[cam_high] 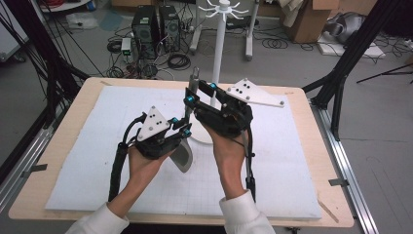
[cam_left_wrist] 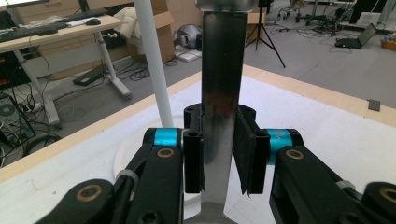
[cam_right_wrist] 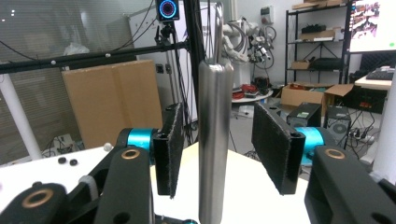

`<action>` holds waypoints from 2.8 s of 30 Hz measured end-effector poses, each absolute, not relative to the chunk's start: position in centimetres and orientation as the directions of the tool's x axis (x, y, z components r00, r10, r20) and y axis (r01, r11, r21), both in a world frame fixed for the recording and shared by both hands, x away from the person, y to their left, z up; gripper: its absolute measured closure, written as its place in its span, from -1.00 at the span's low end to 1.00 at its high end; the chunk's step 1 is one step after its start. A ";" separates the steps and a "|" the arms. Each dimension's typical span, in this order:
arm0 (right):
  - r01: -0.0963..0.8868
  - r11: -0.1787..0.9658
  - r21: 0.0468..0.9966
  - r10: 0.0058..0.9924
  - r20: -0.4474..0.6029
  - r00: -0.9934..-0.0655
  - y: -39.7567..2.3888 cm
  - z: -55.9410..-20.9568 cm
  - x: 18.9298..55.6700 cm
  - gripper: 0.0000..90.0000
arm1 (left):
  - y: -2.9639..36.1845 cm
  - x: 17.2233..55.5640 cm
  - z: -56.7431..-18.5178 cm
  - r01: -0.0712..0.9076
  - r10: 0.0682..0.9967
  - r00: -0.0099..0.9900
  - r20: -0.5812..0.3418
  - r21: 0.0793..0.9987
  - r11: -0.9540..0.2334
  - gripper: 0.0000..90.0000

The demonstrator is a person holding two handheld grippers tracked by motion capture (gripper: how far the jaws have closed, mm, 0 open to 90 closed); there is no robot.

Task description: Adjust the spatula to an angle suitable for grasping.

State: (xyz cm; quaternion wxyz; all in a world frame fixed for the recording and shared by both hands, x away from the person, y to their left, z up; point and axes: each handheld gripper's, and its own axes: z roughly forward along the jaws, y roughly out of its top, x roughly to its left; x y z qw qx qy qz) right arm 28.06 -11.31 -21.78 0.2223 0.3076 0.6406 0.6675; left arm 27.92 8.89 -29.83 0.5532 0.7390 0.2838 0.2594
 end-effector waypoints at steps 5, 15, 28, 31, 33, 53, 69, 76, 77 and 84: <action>0.094 -0.071 0.993 0.704 0.116 -0.700 -11.1 -21.6 27.9 0.36 | 8.8 27.8 -29.9 0.126 0.707 0.703 0.072 0.966 -0.225 0.66; 0.105 -0.095 0.990 0.703 0.141 -0.697 -11.3 -21.6 28.1 0.54 | 8.4 27.8 -29.9 0.119 0.703 0.708 0.075 0.967 -0.224 0.66; 0.106 -0.085 0.991 0.709 0.135 -0.692 -11.1 -21.6 28.1 0.67 | 8.4 28.0 -30.2 0.124 0.701 0.709 0.077 0.965 -0.231 0.65; 0.107 -0.072 0.992 0.713 0.127 -0.690 -11.0 -21.5 28.0 0.68 | 8.6 28.0 -30.2 0.120 0.697 0.711 0.089 0.962 -0.245 0.65; 0.115 -0.068 0.991 0.717 0.128 -0.685 -10.9 -21.3 28.0 0.68 | 8.6 28.1 -30.2 0.120 0.692 0.718 0.077 0.965 -0.232 0.65; 0.111 -0.016 0.994 0.734 0.087 -0.674 -11.3 -20.9 28.2 0.69 | 10.3 28.6 -29.9 0.076 0.621 0.778 0.094 0.967 -0.242 0.28; 0.111 -0.018 0.994 0.719 0.090 -0.690 -13.6 -20.4 28.3 0.69 | 15.0 29.0 -29.8 0.092 0.570 0.819 0.061 0.967 -0.236 -0.49; 0.118 0.003 0.993 0.710 0.081 -0.700 -14.6 -20.3 28.3 0.69 | 17.5 29.6 -30.7 0.091 0.586 0.809 0.037 0.978 -0.187 -0.93; 0.115 0.005 0.993 0.710 0.078 -0.700 -14.8 -20.2 28.4 0.69 | 17.8 29.7 -30.9 0.084 0.595 0.802 0.042 0.979 -0.183 -0.96; 0.113 0.006 0.994 0.694 0.077 -0.715 -15.8 -20.1 28.6 0.69 | 20.4 30.3 -32.5 0.088 0.579 0.815 0.014 0.985 -0.147 -0.96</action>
